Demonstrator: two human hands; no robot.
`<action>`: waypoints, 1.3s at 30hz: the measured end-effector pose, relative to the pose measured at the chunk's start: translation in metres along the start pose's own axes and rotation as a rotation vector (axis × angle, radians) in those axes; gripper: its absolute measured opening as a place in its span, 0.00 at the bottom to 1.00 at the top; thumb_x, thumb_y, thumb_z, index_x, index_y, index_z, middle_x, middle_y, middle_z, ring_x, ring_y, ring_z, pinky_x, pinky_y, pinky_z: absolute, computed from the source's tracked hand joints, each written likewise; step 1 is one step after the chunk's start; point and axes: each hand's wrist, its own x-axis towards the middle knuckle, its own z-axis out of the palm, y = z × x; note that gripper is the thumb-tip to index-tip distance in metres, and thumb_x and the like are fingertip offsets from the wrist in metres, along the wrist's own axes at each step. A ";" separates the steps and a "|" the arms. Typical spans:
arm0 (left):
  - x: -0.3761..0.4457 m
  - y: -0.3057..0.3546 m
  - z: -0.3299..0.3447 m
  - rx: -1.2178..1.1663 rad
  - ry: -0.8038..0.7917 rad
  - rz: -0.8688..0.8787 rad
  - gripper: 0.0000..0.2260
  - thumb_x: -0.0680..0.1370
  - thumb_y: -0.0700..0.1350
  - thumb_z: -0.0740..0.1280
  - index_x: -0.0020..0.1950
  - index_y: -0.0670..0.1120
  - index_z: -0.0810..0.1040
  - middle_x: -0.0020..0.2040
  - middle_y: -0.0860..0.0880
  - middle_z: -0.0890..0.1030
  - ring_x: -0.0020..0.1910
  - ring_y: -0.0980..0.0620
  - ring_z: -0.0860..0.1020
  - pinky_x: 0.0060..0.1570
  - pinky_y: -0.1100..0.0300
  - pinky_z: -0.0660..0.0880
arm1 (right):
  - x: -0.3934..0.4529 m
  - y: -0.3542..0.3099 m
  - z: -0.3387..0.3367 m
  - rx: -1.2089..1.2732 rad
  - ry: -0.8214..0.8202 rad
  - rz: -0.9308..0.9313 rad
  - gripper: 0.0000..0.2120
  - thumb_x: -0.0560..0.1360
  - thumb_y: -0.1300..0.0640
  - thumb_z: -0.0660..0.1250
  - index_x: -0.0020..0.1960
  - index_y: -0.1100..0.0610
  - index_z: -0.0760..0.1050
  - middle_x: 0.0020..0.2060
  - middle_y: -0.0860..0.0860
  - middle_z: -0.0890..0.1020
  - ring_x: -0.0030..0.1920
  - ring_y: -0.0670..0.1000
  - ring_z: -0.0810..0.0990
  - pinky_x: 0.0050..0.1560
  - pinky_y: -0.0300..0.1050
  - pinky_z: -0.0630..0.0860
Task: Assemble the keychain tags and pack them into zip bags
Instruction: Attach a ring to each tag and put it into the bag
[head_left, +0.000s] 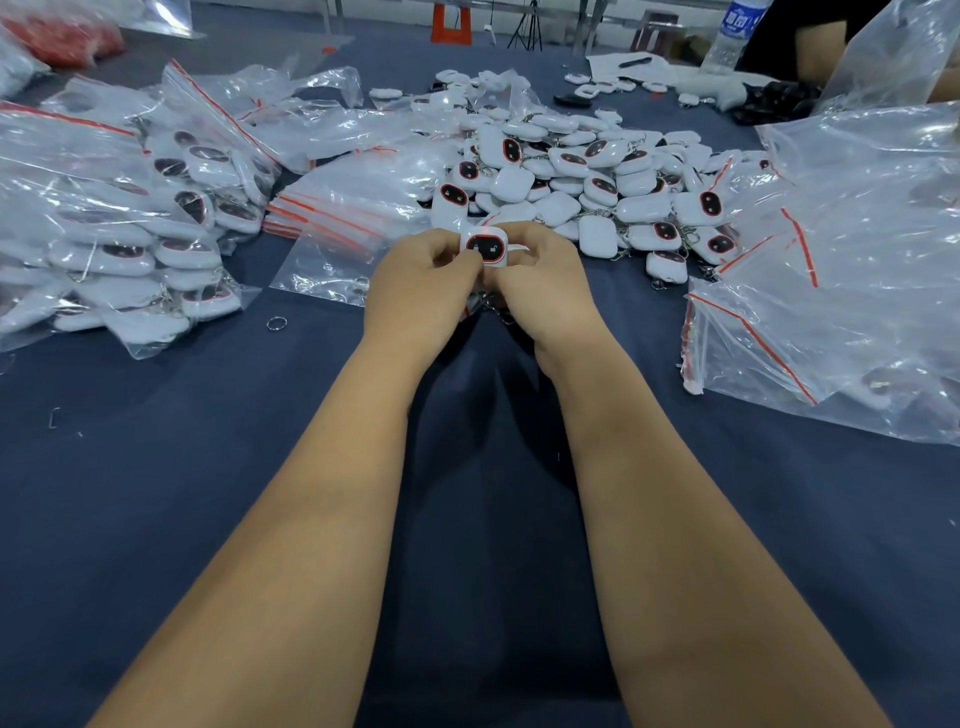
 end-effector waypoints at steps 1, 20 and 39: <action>0.000 0.000 0.000 0.006 0.001 0.000 0.09 0.76 0.45 0.65 0.44 0.41 0.81 0.36 0.45 0.79 0.31 0.54 0.72 0.37 0.58 0.69 | -0.001 0.000 0.000 0.003 -0.009 -0.003 0.15 0.73 0.73 0.64 0.53 0.58 0.77 0.39 0.54 0.83 0.38 0.48 0.82 0.45 0.43 0.80; 0.000 0.000 0.000 0.003 0.000 -0.018 0.07 0.76 0.47 0.64 0.47 0.48 0.82 0.38 0.49 0.83 0.30 0.57 0.76 0.43 0.50 0.78 | -0.003 -0.006 0.000 -0.080 0.002 0.034 0.13 0.76 0.69 0.61 0.44 0.52 0.77 0.42 0.56 0.78 0.44 0.54 0.78 0.53 0.55 0.79; 0.001 -0.002 0.000 0.004 -0.009 -0.006 0.07 0.76 0.48 0.63 0.46 0.49 0.81 0.32 0.59 0.79 0.30 0.61 0.74 0.44 0.53 0.76 | -0.002 -0.003 0.001 -0.067 -0.002 0.005 0.12 0.77 0.69 0.60 0.50 0.55 0.77 0.41 0.53 0.78 0.43 0.51 0.78 0.47 0.44 0.76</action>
